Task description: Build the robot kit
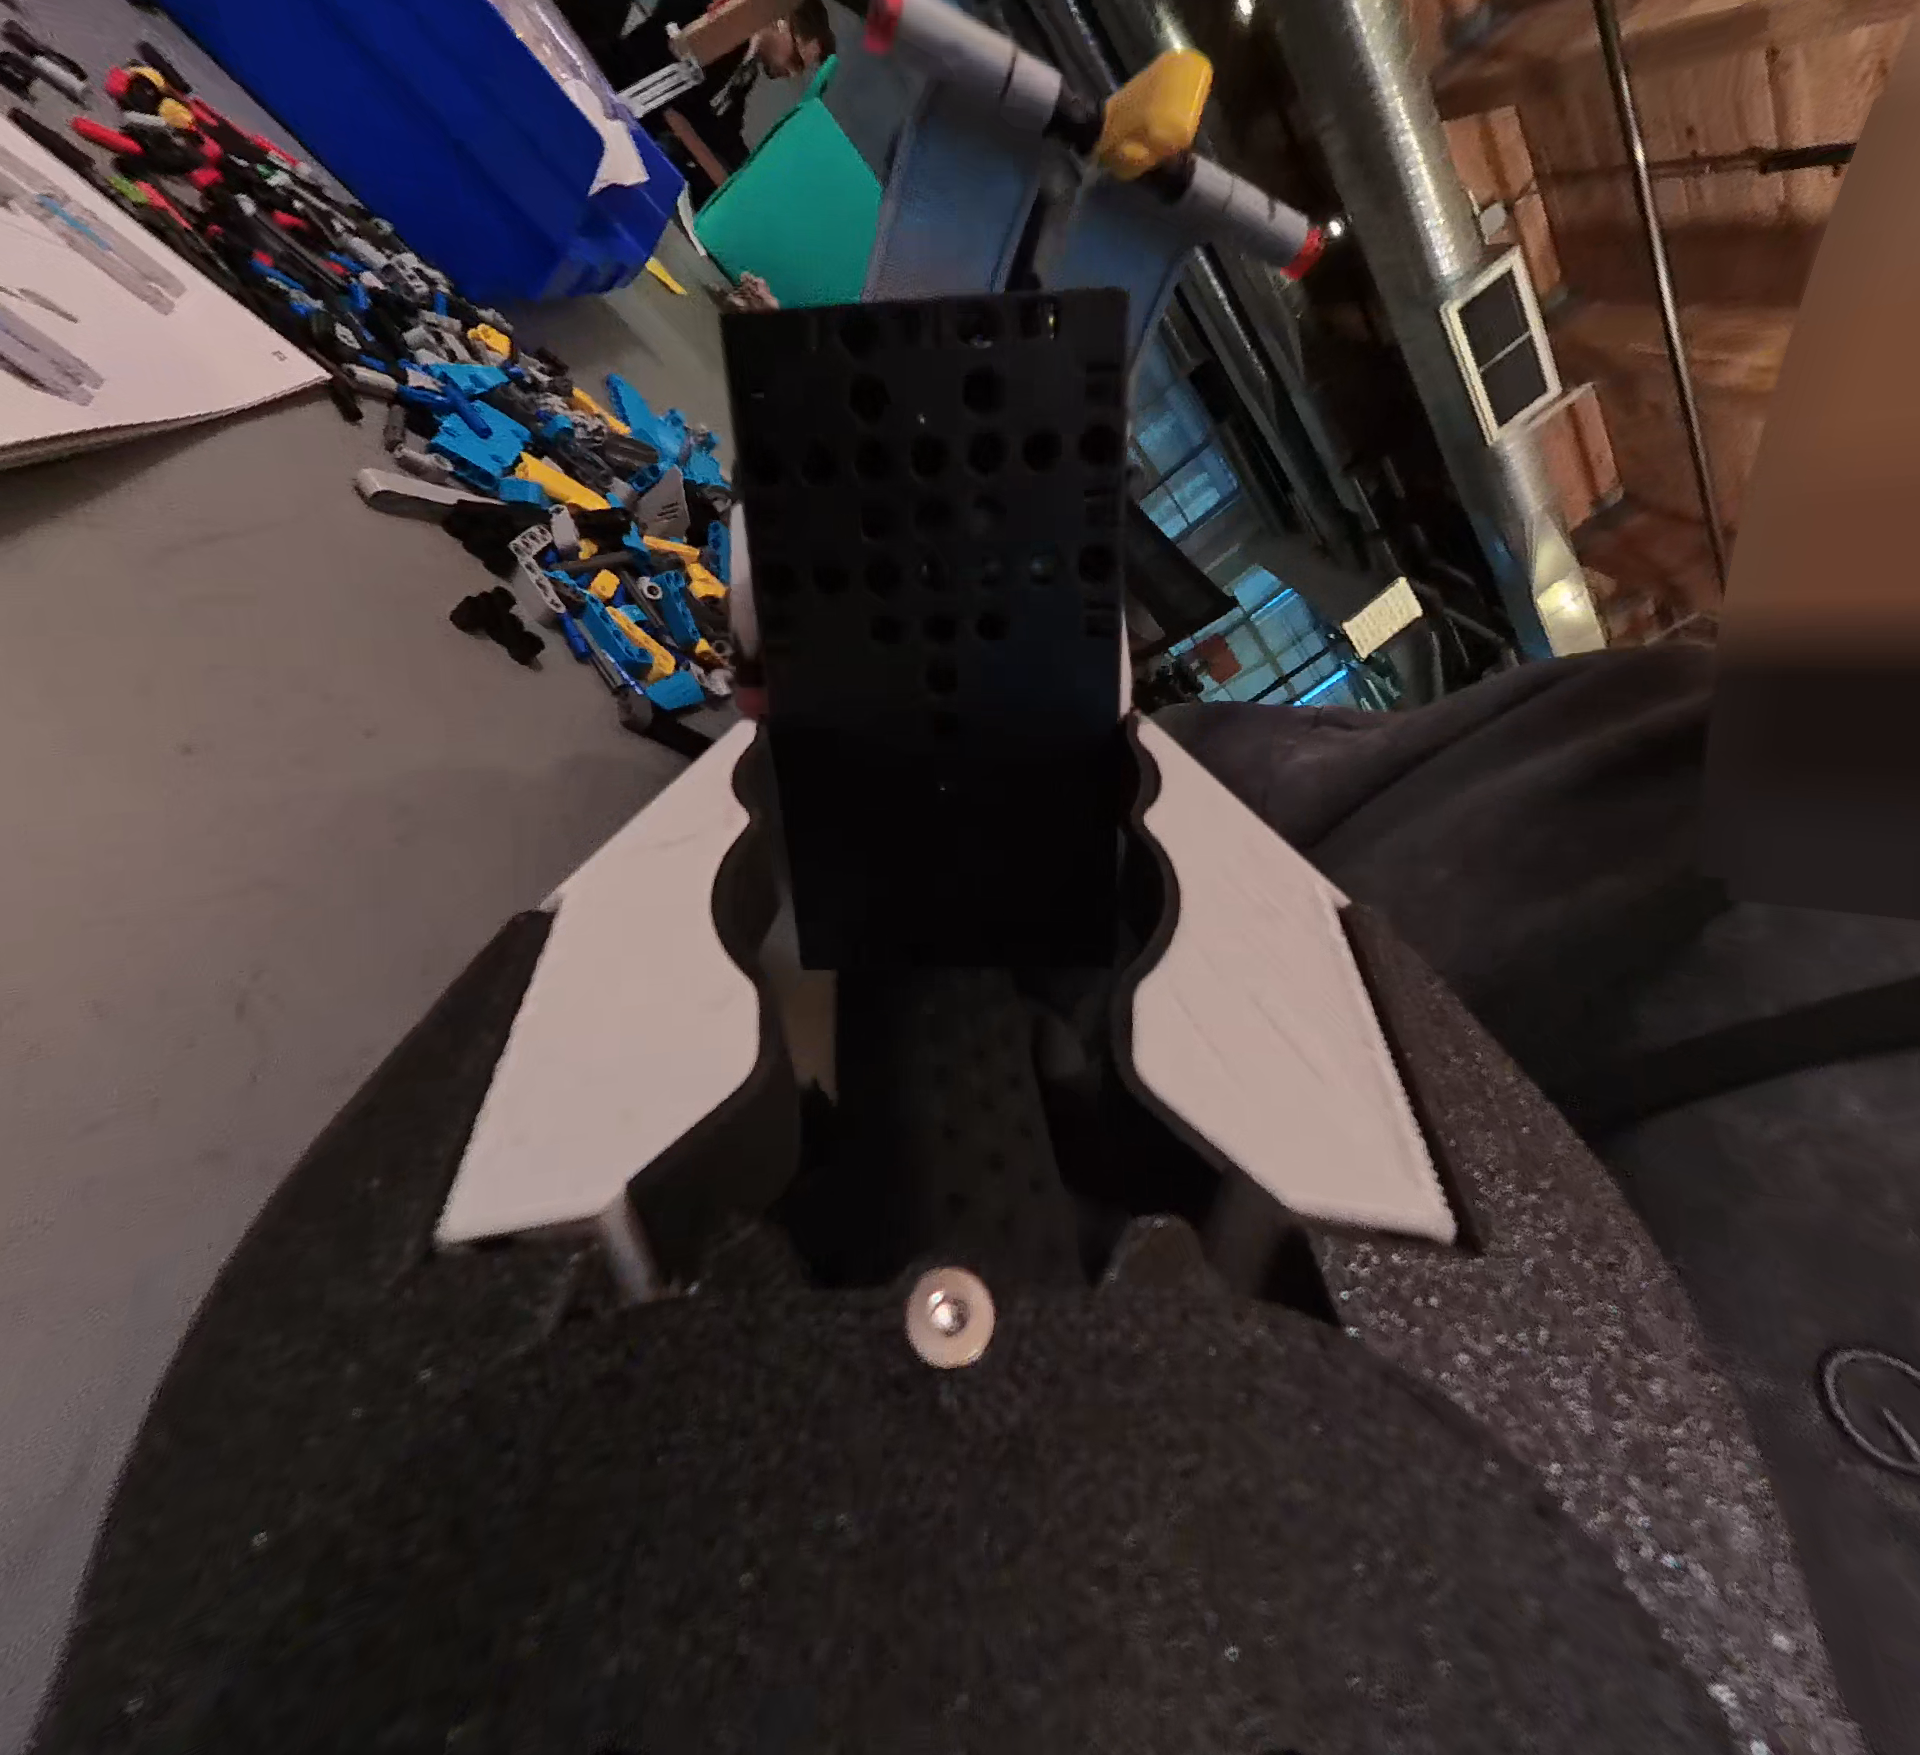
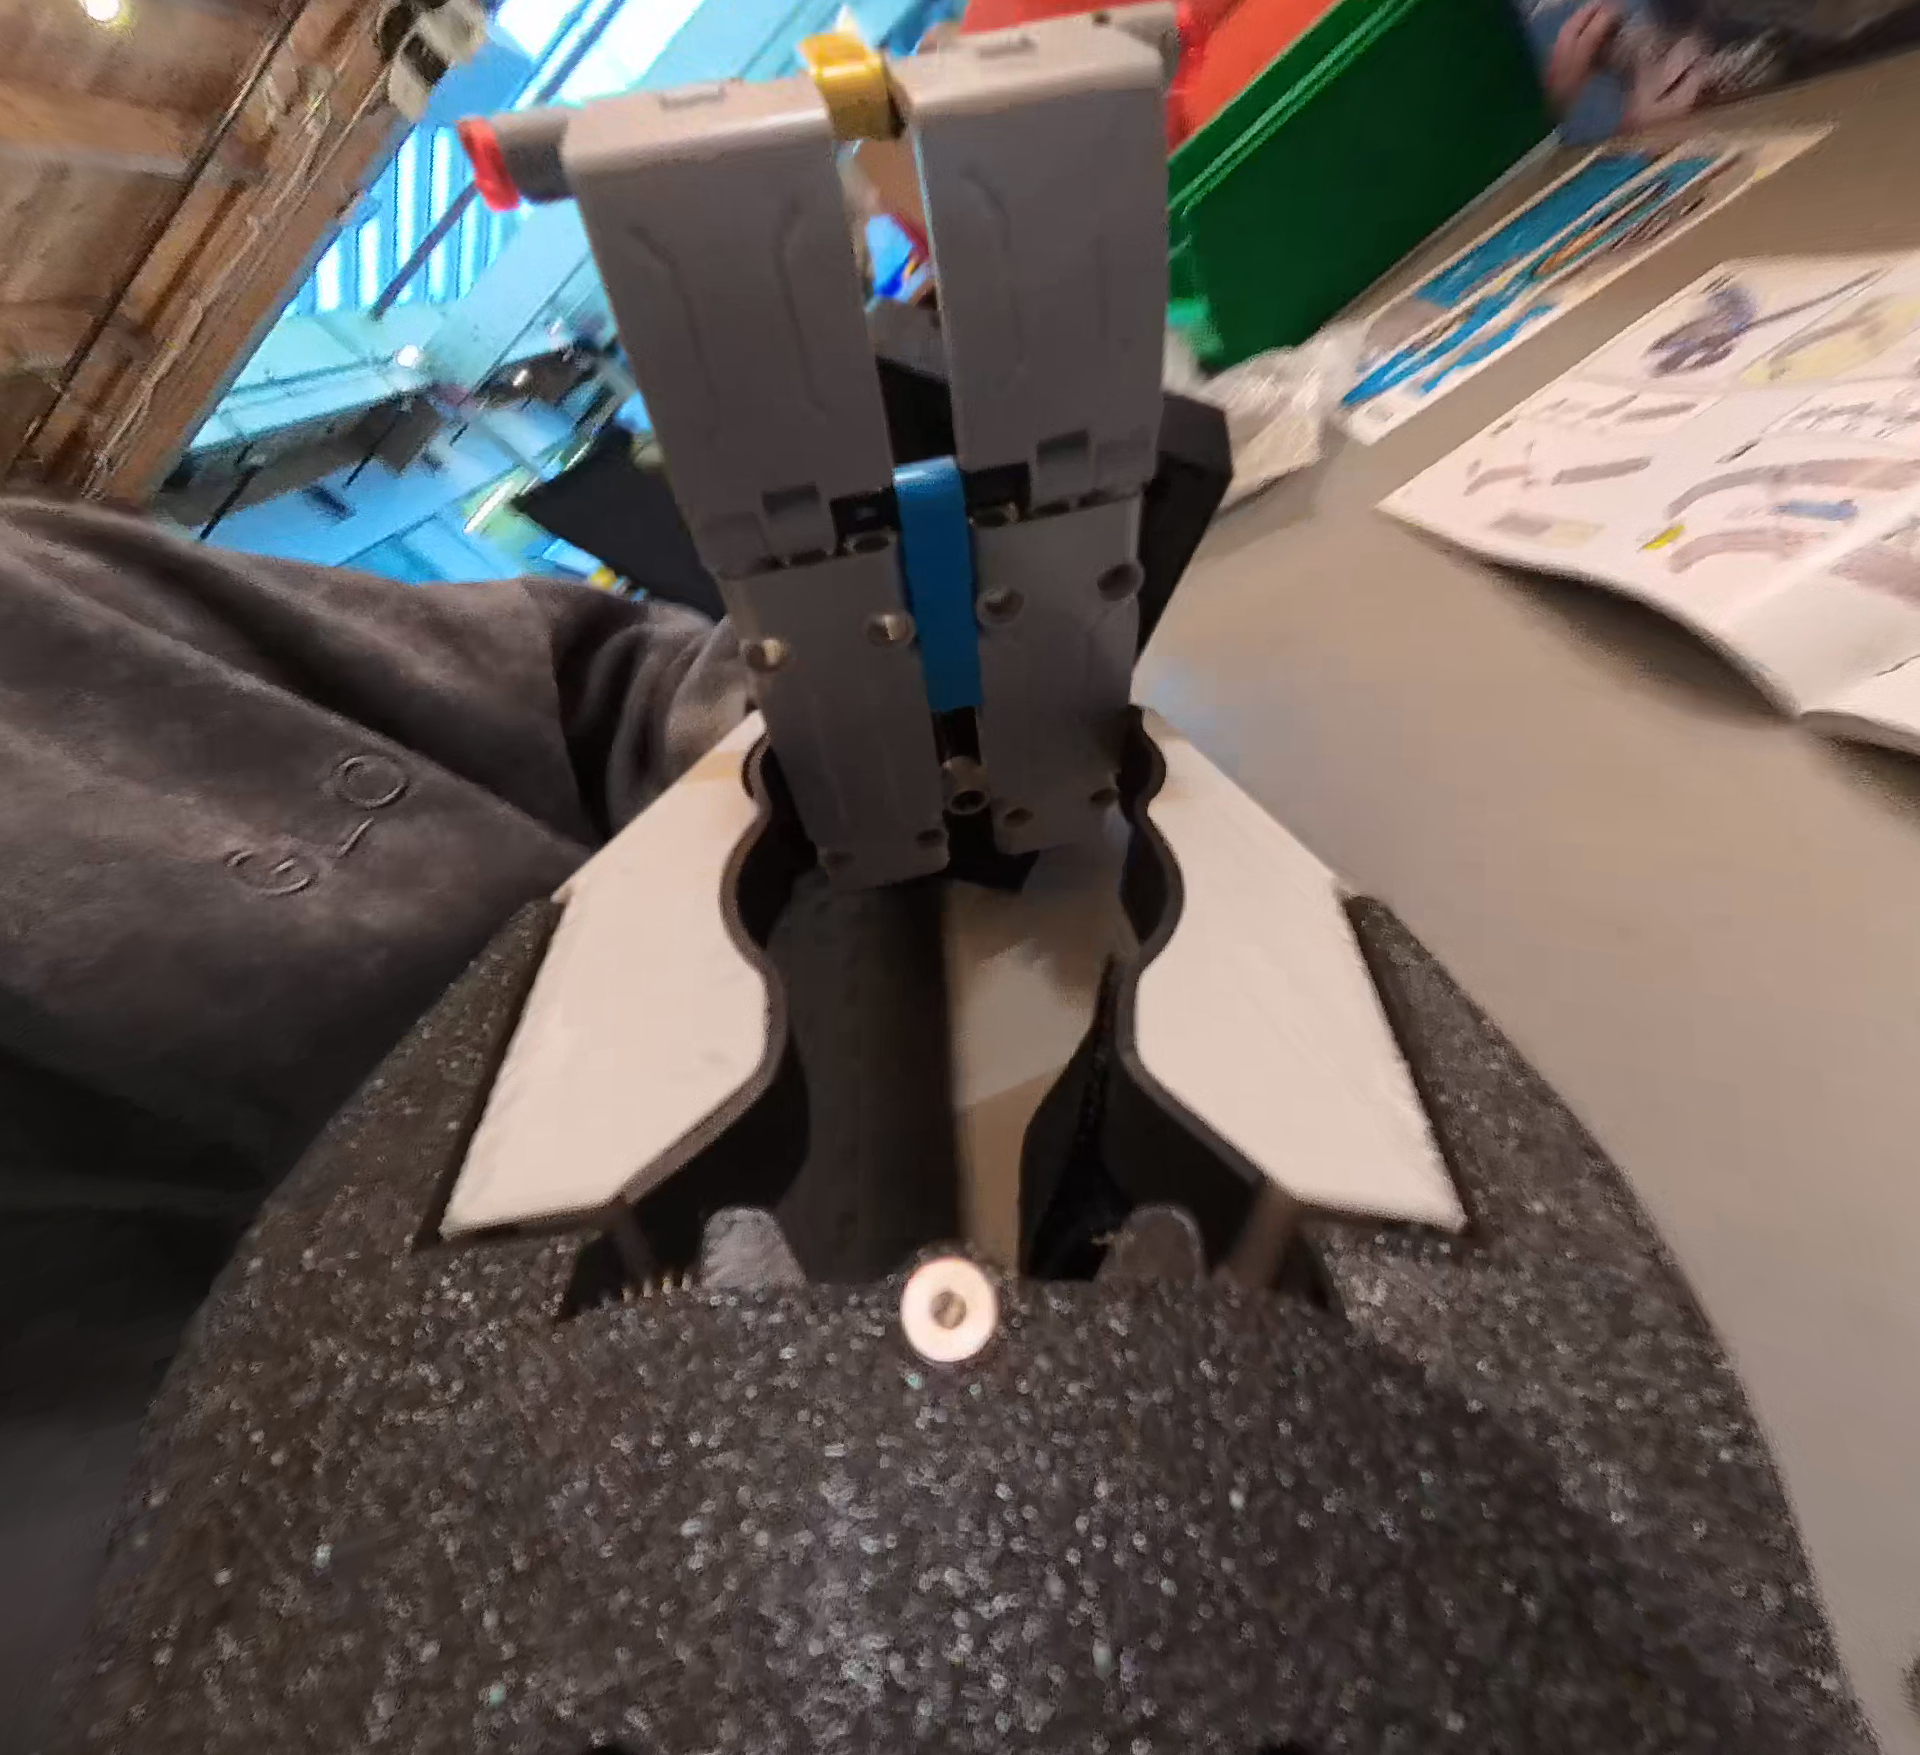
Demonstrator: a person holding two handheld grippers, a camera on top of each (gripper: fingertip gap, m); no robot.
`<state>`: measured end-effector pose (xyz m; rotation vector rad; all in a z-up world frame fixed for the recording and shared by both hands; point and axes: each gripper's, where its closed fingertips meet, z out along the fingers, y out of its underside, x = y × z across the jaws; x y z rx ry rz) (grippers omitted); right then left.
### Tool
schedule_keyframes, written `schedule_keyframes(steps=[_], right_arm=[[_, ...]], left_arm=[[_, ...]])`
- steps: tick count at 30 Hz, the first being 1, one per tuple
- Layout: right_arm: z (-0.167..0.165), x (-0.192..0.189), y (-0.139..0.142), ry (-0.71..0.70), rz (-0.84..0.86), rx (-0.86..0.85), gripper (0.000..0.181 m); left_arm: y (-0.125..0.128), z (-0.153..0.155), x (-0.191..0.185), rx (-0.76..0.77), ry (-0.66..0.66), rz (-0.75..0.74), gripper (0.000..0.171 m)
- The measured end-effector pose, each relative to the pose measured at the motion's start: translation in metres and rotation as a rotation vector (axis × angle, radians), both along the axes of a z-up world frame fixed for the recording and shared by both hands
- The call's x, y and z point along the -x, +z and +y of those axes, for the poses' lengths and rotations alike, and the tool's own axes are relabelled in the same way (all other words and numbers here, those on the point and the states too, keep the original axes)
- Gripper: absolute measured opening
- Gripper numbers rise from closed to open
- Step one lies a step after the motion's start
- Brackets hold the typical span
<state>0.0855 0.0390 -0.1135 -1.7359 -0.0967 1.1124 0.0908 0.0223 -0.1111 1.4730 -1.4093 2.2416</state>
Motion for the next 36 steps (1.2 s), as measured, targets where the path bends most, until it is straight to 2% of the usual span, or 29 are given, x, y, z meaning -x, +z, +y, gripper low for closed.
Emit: schedule_keyframes(steps=[2, 5, 14, 17, 20, 24, 27, 32, 35, 36], right_arm=[[-0.005, 0.004, 0.007, 0.055, 0.053, 0.026, 0.063], [-0.002, 0.0, 0.011, 0.017, 0.049, 0.051, 0.063], [0.0, -0.018, 0.009, -0.096, -0.017, 0.192, 0.063], [-0.002, -0.033, -0.003, -0.165, -0.067, 0.21, 0.063], [0.003, -0.059, -0.025, -0.297, -0.081, 0.215, 0.062], [0.006, -0.089, -0.042, -0.419, -0.162, 0.181, 0.062], [0.005, -0.101, -0.033, -0.46, -0.15, 0.106, 0.062], [-0.005, -0.139, -0.029, -0.601, -0.122, 0.095, 0.063], [-0.007, -0.147, -0.025, -0.631, -0.07, 0.08, 0.063], [-0.006, -0.147, -0.025, -0.633, -0.065, 0.077, 0.063]], left_arm=[[0.008, 0.001, 0.001, 0.063, -0.006, -0.027, 0.063], [0.013, 0.005, -0.004, 0.159, 0.023, -0.032, 0.064], [0.023, 0.009, -0.003, 0.203, 0.045, -0.092, 0.064], [0.032, 0.031, 0.003, 0.231, 0.112, -0.126, 0.063], [0.04, 0.058, 0.011, 0.238, 0.198, -0.164, 0.064], [0.047, 0.085, 0.022, 0.265, 0.234, -0.201, 0.063], [0.043, 0.093, 0.029, 0.22, 0.192, -0.208, 0.064], [0.038, 0.113, 0.03, 0.131, 0.191, -0.228, 0.064], [0.04, 0.125, 0.029, 0.178, 0.196, -0.239, 0.063], [0.042, 0.13, 0.03, 0.219, 0.196, -0.248, 0.056]])
